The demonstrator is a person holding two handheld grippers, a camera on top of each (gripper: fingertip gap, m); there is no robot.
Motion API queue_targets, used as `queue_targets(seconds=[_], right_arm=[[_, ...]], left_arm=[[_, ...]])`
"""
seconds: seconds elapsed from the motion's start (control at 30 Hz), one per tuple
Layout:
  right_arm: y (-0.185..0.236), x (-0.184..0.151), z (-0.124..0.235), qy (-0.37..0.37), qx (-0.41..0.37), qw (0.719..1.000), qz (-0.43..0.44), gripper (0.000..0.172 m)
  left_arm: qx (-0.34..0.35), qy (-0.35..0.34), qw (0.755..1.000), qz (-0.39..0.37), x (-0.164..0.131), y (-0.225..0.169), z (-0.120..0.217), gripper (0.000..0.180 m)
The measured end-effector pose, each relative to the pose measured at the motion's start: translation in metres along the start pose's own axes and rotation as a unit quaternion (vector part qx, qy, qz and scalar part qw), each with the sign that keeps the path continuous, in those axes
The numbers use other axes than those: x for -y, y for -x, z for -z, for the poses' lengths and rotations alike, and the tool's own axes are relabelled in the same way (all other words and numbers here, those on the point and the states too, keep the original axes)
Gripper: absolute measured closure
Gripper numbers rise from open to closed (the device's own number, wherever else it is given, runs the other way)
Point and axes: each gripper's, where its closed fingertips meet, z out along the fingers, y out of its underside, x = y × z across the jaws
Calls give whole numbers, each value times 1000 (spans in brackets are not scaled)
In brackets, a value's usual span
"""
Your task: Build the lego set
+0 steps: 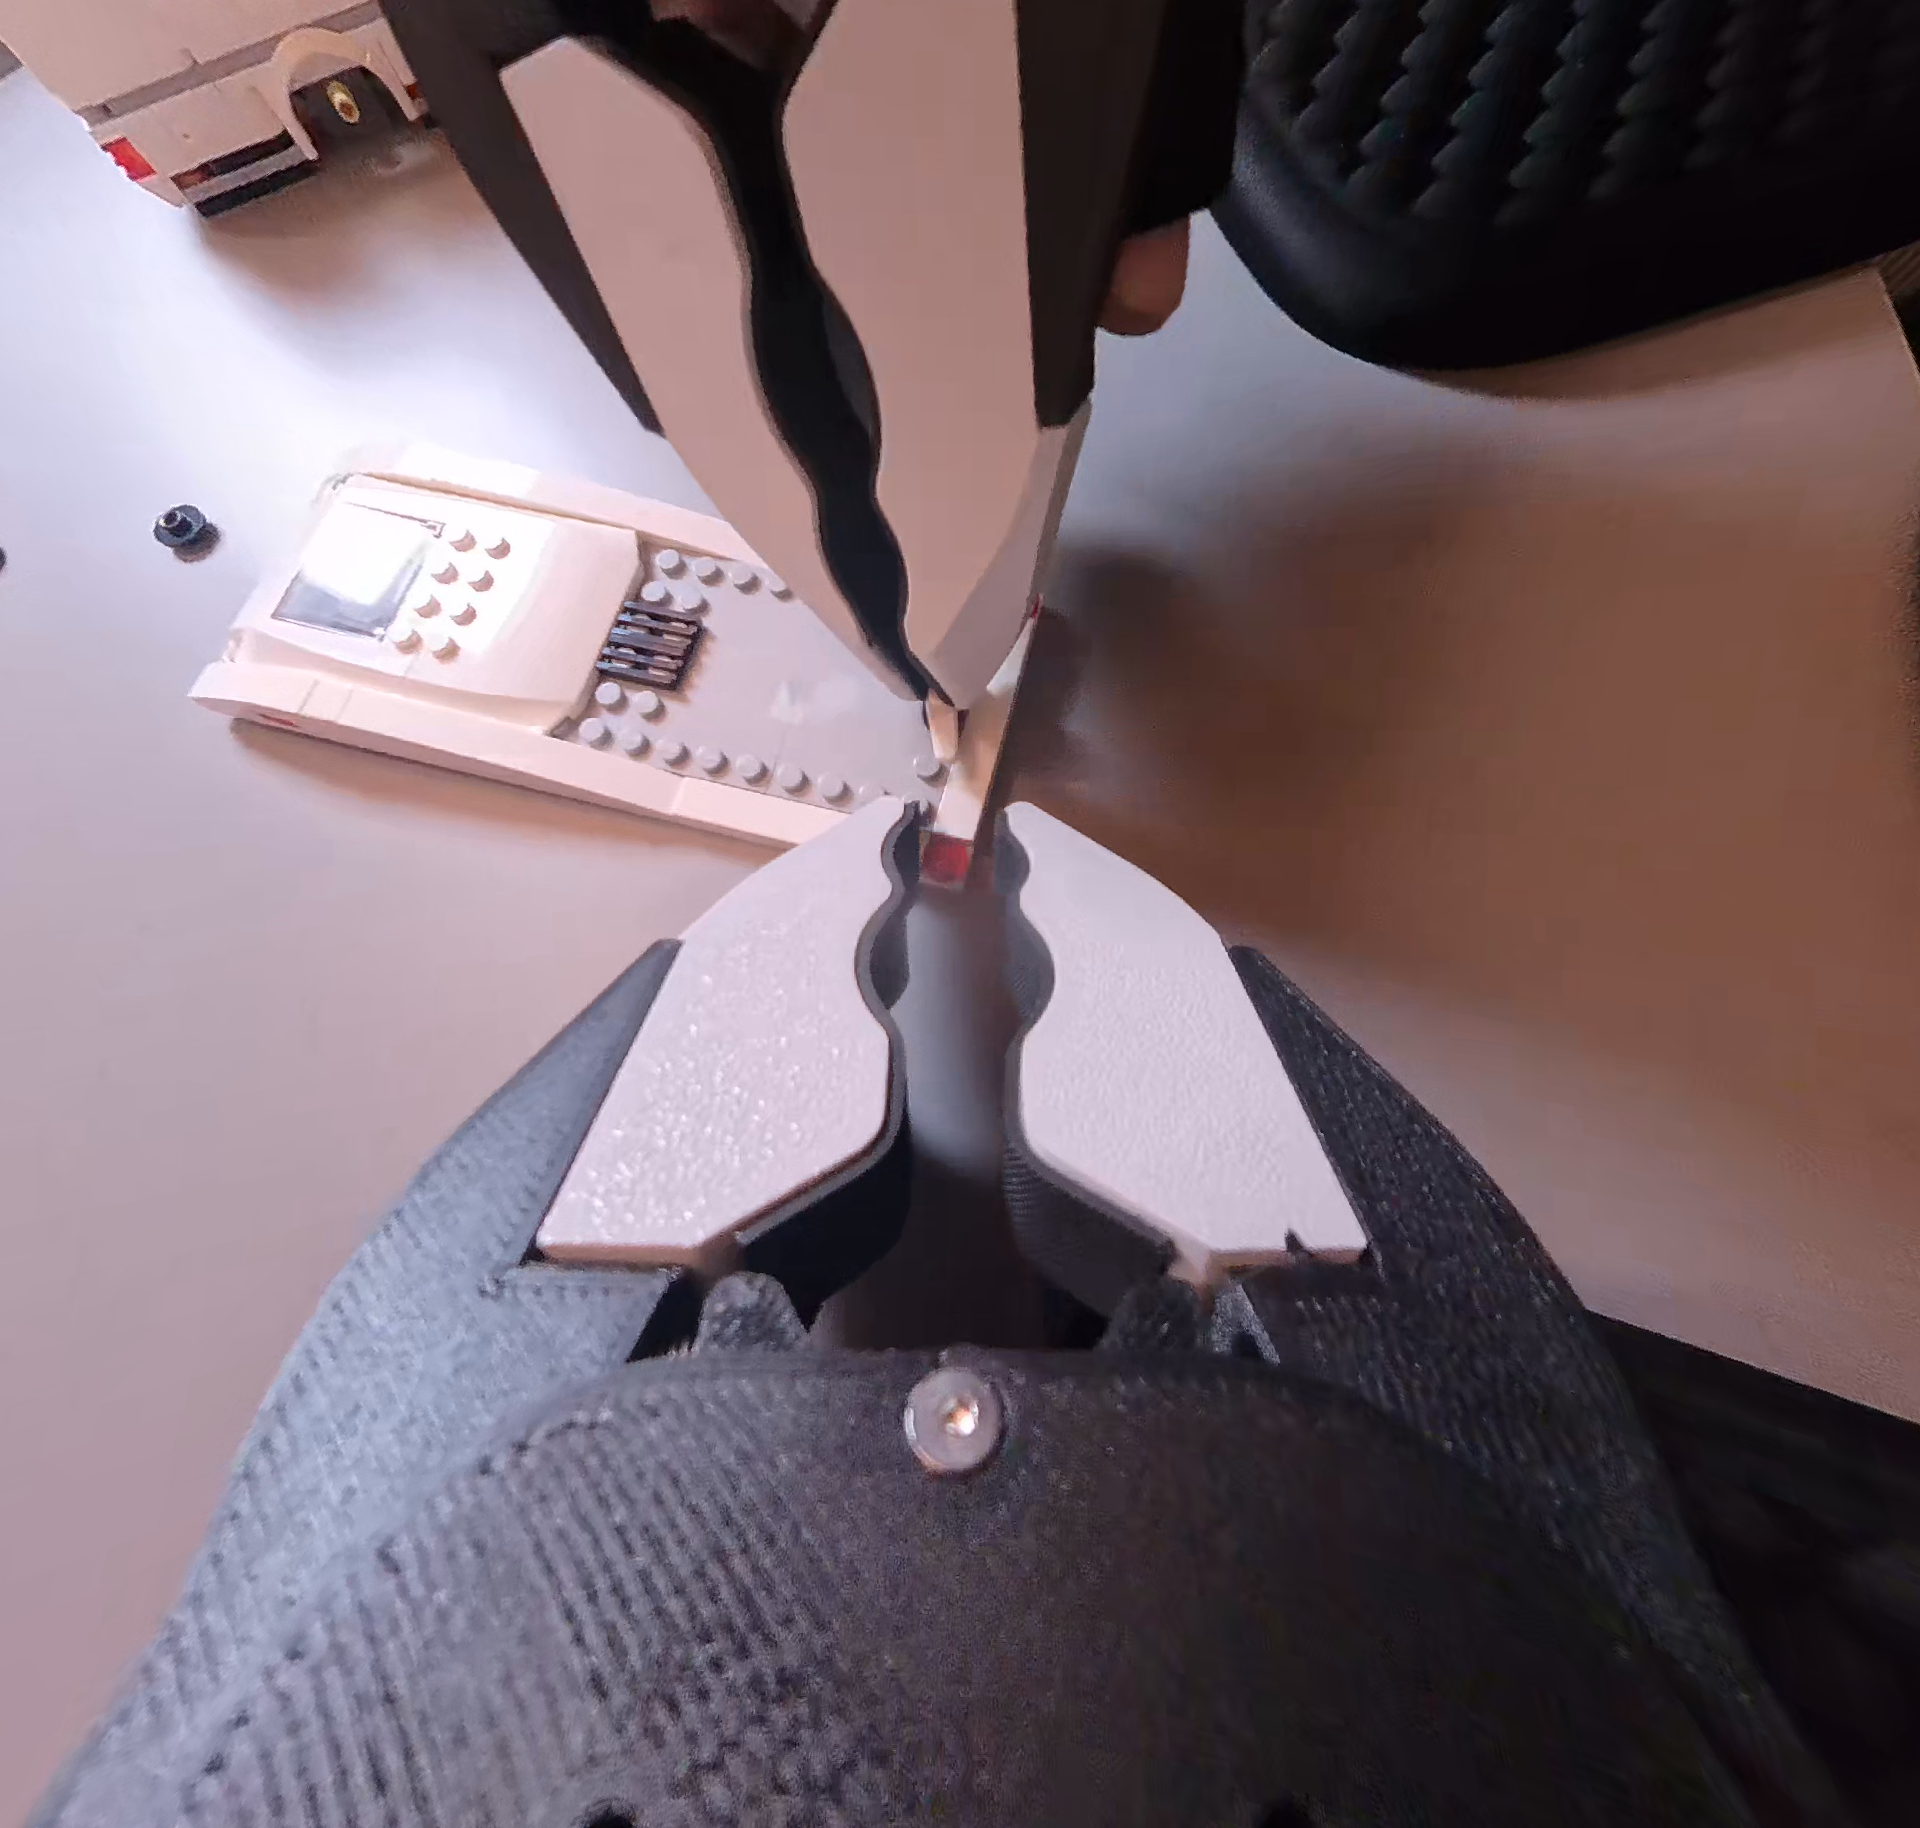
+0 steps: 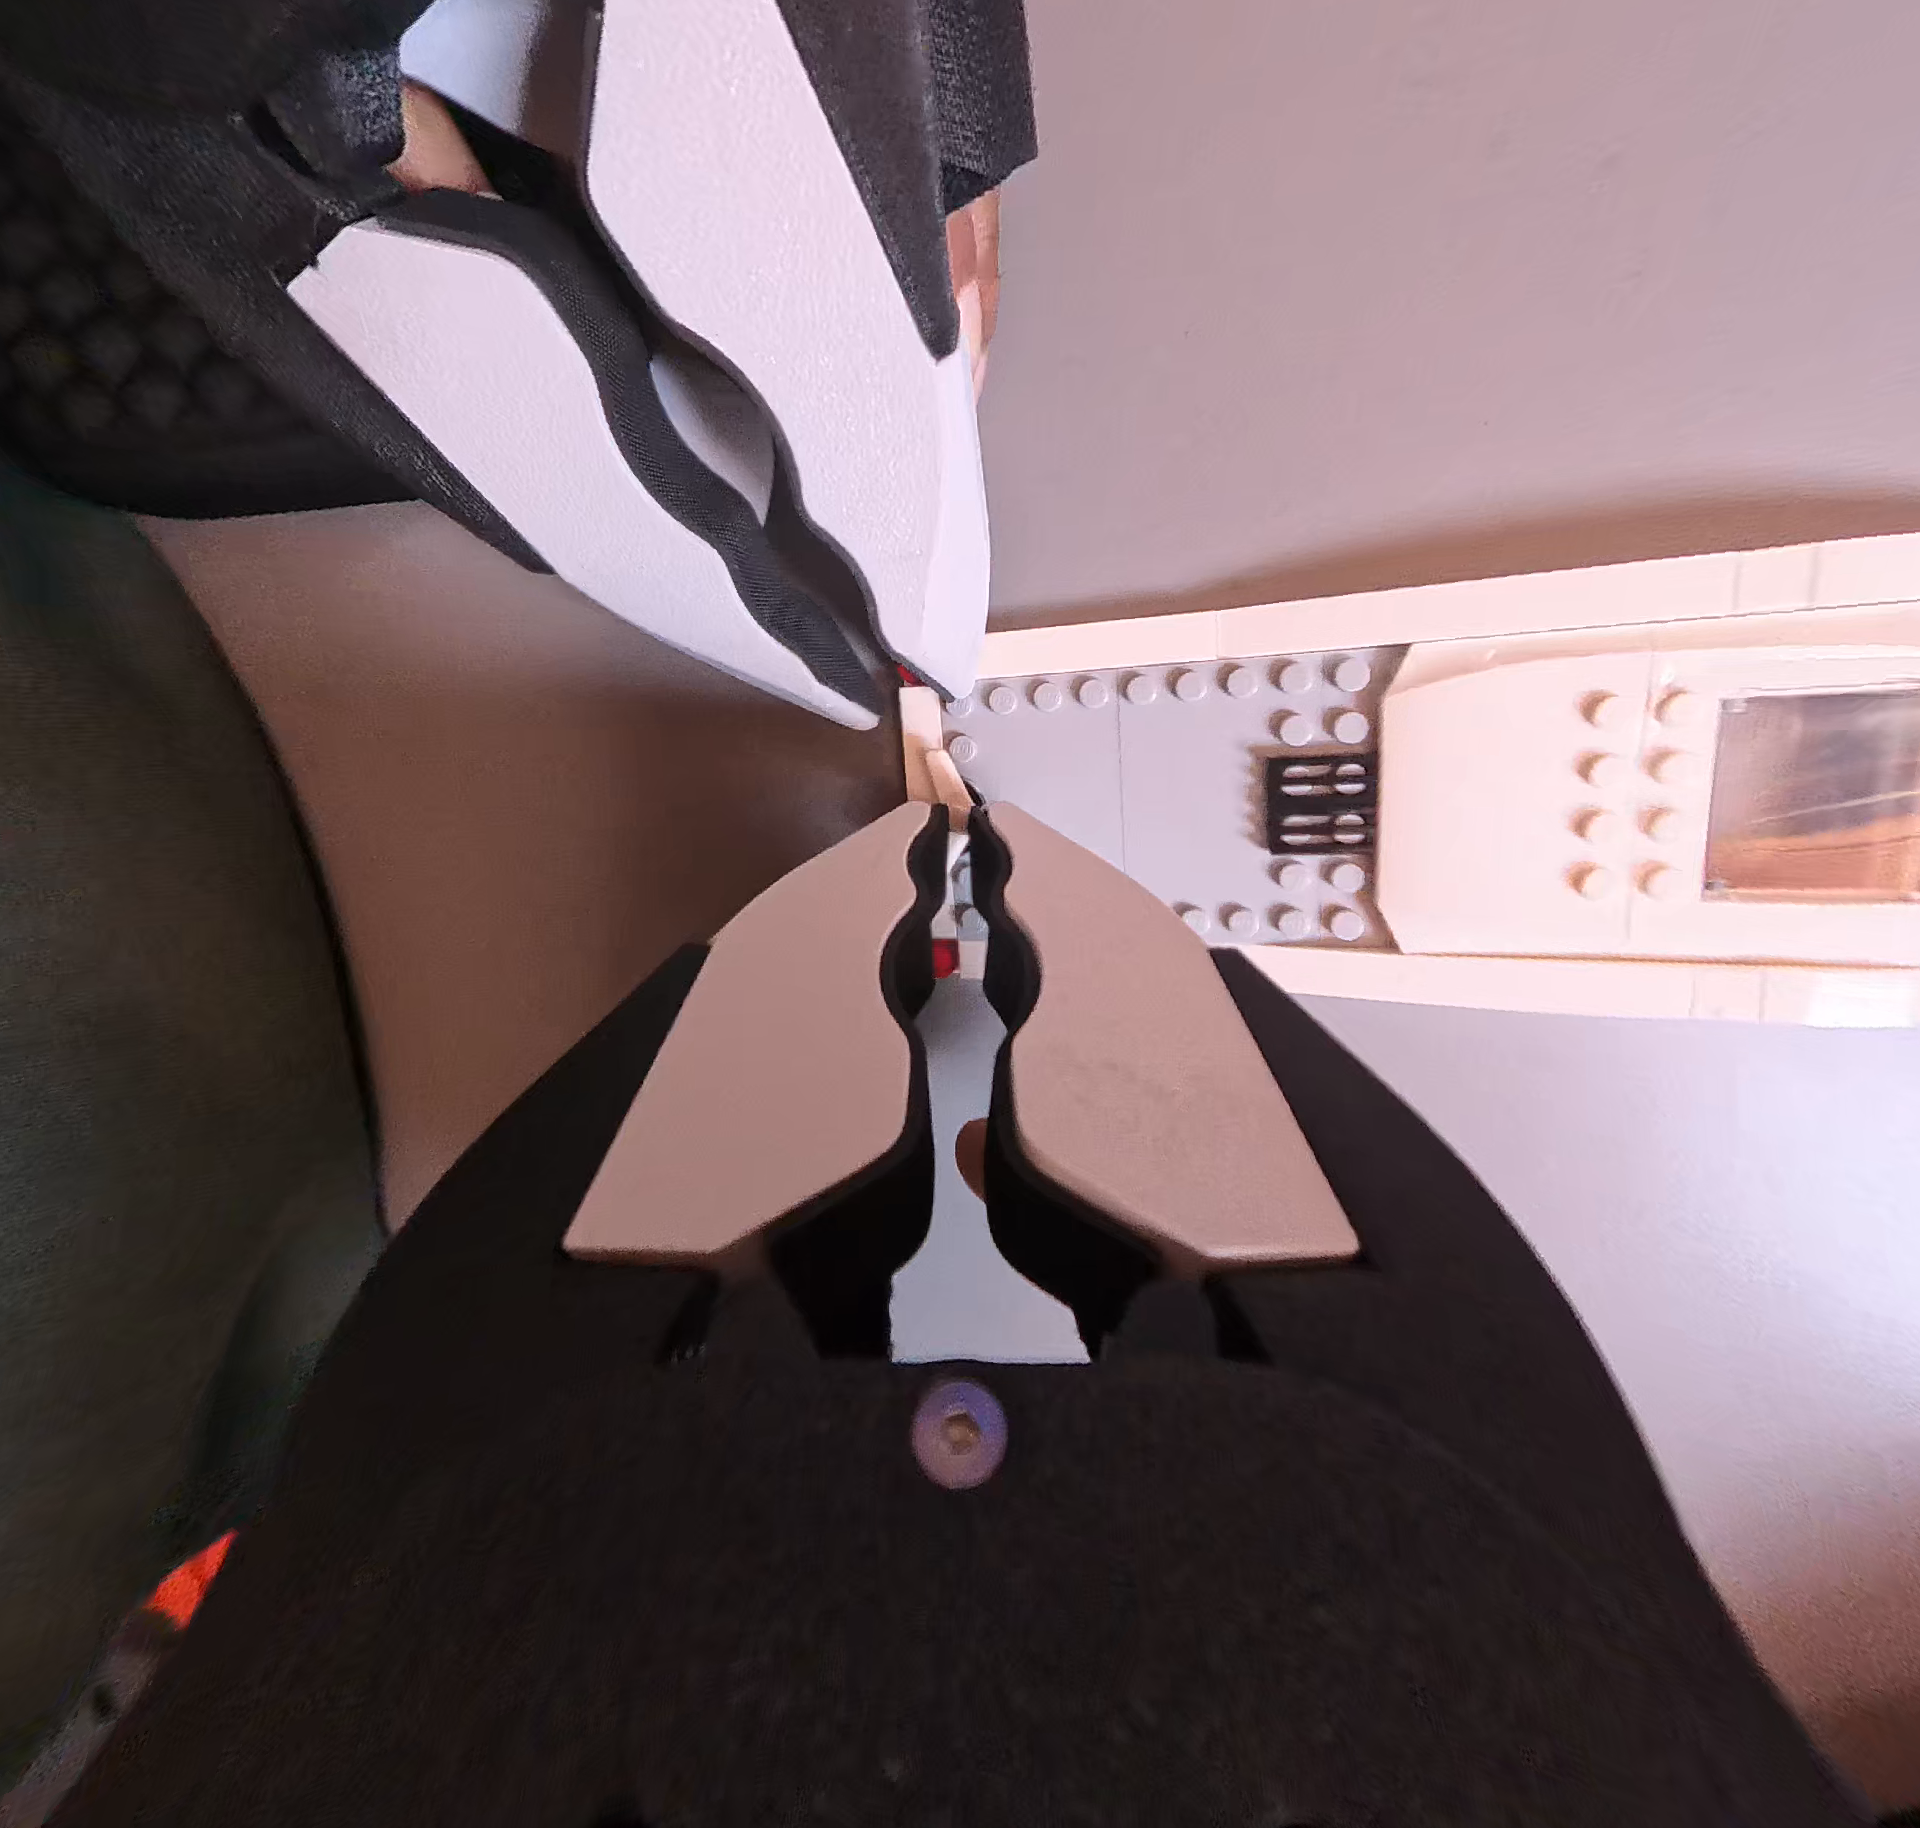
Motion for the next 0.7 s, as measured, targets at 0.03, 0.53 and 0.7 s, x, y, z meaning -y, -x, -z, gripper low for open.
queue_targets(seconds=[0.03, 0.53, 0.7], right_arm=[[0, 0, 0, 6, 8, 1000, -1, 168], [-1, 3, 0, -9, -80, 993, 82, 168], [9, 5, 10, -92, -98, 986, 94, 148]], left_arm=[[0, 0, 1000, 2, 0, 0, 0, 168], [4, 0, 1000, 4, 0, 2, 0, 170], [6, 0, 1000, 3, 0, 2, 0, 170]])
